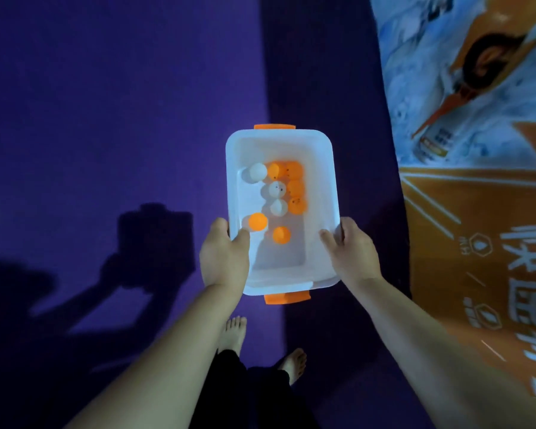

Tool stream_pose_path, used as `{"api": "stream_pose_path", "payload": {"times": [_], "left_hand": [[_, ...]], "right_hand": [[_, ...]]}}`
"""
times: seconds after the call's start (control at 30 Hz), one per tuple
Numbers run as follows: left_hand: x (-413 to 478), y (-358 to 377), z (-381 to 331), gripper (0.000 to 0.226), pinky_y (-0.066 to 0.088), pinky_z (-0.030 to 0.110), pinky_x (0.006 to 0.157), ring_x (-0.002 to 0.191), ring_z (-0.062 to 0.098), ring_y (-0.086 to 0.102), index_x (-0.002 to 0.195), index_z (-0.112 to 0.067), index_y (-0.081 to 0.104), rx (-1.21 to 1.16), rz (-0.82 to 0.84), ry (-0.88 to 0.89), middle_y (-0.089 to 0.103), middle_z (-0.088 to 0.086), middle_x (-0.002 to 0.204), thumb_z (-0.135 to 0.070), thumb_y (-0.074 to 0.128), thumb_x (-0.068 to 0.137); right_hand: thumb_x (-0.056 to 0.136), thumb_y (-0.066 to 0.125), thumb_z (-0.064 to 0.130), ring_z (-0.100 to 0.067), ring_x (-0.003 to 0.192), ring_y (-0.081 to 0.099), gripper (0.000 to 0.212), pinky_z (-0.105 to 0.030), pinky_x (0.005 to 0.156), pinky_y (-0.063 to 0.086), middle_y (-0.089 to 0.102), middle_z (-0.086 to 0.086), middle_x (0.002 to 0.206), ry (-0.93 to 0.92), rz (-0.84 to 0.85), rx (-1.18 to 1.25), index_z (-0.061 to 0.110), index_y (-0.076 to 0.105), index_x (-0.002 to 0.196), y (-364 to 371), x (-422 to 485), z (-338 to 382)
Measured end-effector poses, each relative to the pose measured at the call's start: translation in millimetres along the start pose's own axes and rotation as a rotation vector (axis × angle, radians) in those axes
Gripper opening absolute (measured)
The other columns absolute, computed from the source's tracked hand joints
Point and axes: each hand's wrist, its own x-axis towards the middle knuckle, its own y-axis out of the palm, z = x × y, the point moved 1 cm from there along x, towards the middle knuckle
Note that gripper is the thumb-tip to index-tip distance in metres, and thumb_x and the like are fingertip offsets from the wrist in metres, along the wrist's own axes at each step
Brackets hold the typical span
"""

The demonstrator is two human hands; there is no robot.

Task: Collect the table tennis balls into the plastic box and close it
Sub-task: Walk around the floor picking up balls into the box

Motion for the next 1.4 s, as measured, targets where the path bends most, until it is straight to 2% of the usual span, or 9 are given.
{"api": "stream_pose_path", "payload": {"times": [0.07, 0.23, 0.33, 0.47, 0.67, 0.8, 0.93, 1.1, 1.4], "left_hand": [[-7, -36, -10, 0.028, 0.044, 0.042, 0.062, 0.068, 0.032, 0.046, 0.08, -0.005, 0.041, -0.03, -0.022, -0.011, 0.048, 0.008, 0.07, -0.027, 0.054, 0.088], [-31, -110, -16, 0.028, 0.03, 0.032, 0.053, 0.058, 0.023, 0.036, 0.075, -0.007, 0.036, -0.077, -0.097, -0.052, 0.04, 0.003, 0.063, -0.025, 0.053, 0.088], [-52, -144, -11, 0.029, 0.029, 0.031, 0.051, 0.056, 0.021, 0.036, 0.076, -0.003, 0.038, -0.1, -0.163, -0.097, 0.042, 0.005, 0.063, -0.025, 0.054, 0.089], [-94, -181, -1, 0.031, 0.026, 0.031, 0.049, 0.053, 0.018, 0.032, 0.07, -0.009, 0.033, -0.134, -0.284, -0.156, 0.037, 0.002, 0.06, -0.022, 0.054, 0.089], [-170, -211, 29, 0.03, 0.028, 0.032, 0.051, 0.054, 0.019, 0.032, 0.067, -0.011, 0.033, -0.233, -0.451, -0.294, 0.037, 0.0, 0.06, -0.02, 0.054, 0.086], [-220, -232, 59, 0.024, 0.033, 0.033, 0.053, 0.059, 0.021, 0.039, 0.076, -0.004, 0.042, -0.306, -0.546, -0.434, 0.047, 0.003, 0.066, -0.024, 0.054, 0.085], [-275, -257, 95, 0.028, 0.029, 0.032, 0.051, 0.055, 0.017, 0.032, 0.067, -0.01, 0.035, -0.4, -0.725, -0.505, 0.039, 0.0, 0.06, -0.018, 0.057, 0.083], [-347, -285, 151, 0.029, 0.029, 0.03, 0.05, 0.054, 0.014, 0.033, 0.065, -0.011, 0.036, -0.539, -0.934, -0.585, 0.039, 0.0, 0.061, -0.014, 0.059, 0.082], [-501, -329, 275, 0.031, 0.028, 0.026, 0.046, 0.051, 0.013, 0.032, 0.065, -0.013, 0.033, -0.721, -1.19, -0.725, 0.037, -0.002, 0.059, -0.014, 0.058, 0.084]], "right_hand": [[0.088, 0.055, 0.031, -0.016, 0.057, 0.044, 0.032, -0.031, 0.05, 0.035, 0.044, 0.002, 0.062, -0.021, 0.033, -0.026, 0.015, 0.037, 0.067, -12, -13, 31], [0.084, 0.059, 0.027, -0.013, 0.053, 0.037, 0.035, -0.032, 0.051, 0.034, 0.04, 0.005, 0.058, -0.122, 0.093, -0.097, 0.015, 0.034, 0.062, -29, -43, 94], [0.085, 0.059, 0.029, -0.013, 0.052, 0.039, 0.035, -0.034, 0.051, 0.036, 0.043, 0.005, 0.058, -0.202, 0.153, -0.149, 0.017, 0.035, 0.062, -33, -63, 122], [0.087, 0.057, 0.031, -0.018, 0.06, 0.048, 0.036, -0.033, 0.055, 0.038, 0.047, 0.004, 0.061, -0.335, 0.266, -0.253, 0.02, 0.034, 0.062, -34, -96, 148], [0.089, 0.054, 0.035, -0.024, 0.068, 0.05, 0.037, -0.031, 0.054, 0.032, 0.046, 0.005, 0.063, -0.566, 0.39, -0.395, 0.02, 0.032, 0.063, -36, -148, 173], [0.086, 0.053, 0.032, -0.023, 0.066, 0.046, 0.033, -0.033, 0.05, 0.029, 0.045, 0.005, 0.063, -0.714, 0.47, -0.471, 0.019, 0.033, 0.064, -26, -189, 195], [0.084, 0.053, 0.03, -0.024, 0.069, 0.047, 0.031, -0.032, 0.055, 0.031, 0.046, 0.004, 0.064, -0.869, 0.566, -0.533, 0.019, 0.033, 0.063, 0, -246, 217], [0.084, 0.054, 0.032, -0.016, 0.057, 0.039, 0.035, -0.032, 0.053, 0.028, 0.042, 0.005, 0.062, -1.06, 0.698, -0.576, 0.018, 0.03, 0.063, 41, -332, 232], [0.085, 0.058, 0.036, -0.02, 0.064, 0.047, 0.034, -0.03, 0.049, 0.029, 0.048, 0.004, 0.065, -1.397, 0.81, -0.76, 0.017, 0.037, 0.065, 127, -533, 223]]}}
